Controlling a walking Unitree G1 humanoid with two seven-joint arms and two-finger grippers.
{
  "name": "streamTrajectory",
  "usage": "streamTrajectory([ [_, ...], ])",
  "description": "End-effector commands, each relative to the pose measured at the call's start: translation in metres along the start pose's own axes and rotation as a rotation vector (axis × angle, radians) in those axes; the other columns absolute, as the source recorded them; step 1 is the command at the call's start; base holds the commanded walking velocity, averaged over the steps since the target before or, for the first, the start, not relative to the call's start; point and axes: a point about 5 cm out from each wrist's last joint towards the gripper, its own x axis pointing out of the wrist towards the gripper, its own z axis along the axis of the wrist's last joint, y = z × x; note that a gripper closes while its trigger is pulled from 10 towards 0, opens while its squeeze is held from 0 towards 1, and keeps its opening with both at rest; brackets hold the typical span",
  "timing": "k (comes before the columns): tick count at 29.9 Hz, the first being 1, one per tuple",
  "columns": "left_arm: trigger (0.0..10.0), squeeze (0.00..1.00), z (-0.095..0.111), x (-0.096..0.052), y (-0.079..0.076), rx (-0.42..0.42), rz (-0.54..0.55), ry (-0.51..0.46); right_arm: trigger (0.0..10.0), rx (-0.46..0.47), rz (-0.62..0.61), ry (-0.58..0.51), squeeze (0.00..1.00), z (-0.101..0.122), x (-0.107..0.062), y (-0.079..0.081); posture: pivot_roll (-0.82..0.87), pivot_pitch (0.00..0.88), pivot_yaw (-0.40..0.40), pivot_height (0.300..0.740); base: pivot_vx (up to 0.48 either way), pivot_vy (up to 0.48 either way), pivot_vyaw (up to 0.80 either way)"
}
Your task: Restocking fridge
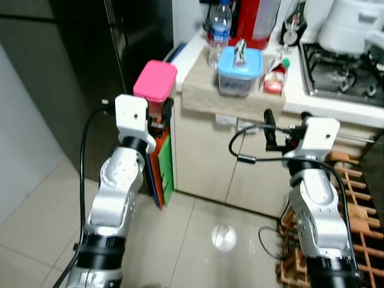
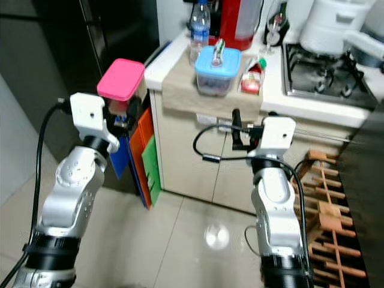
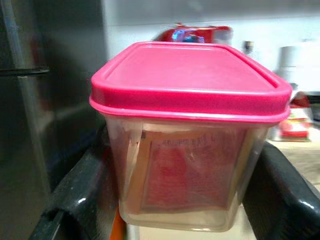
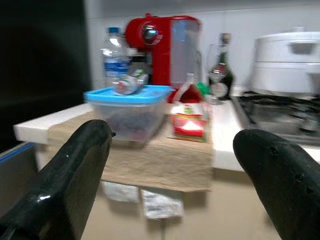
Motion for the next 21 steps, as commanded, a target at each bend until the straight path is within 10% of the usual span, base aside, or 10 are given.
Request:
streamTrajectory([
  [1,10.0,0.0,-0.002,0.0006,-0.0024,-0.012,-0.016,0.013,10.0,-0.005,0.005,0.002,0.0,0.0006,0.0011,-0.0013,-0.04,0.0,0.021,0.74,0.0,0.0,-0.76],
  [21,10.0,0.0,-0.0077,-0.0004,-0.0038,0.004,-0.008,0.033,10.0,-0.021,0.002,-0.016,0.0,0.0018,0.0012,-0.005,-0.05,0.0,0.014,0.74,-0.041,0.0,-0.19],
])
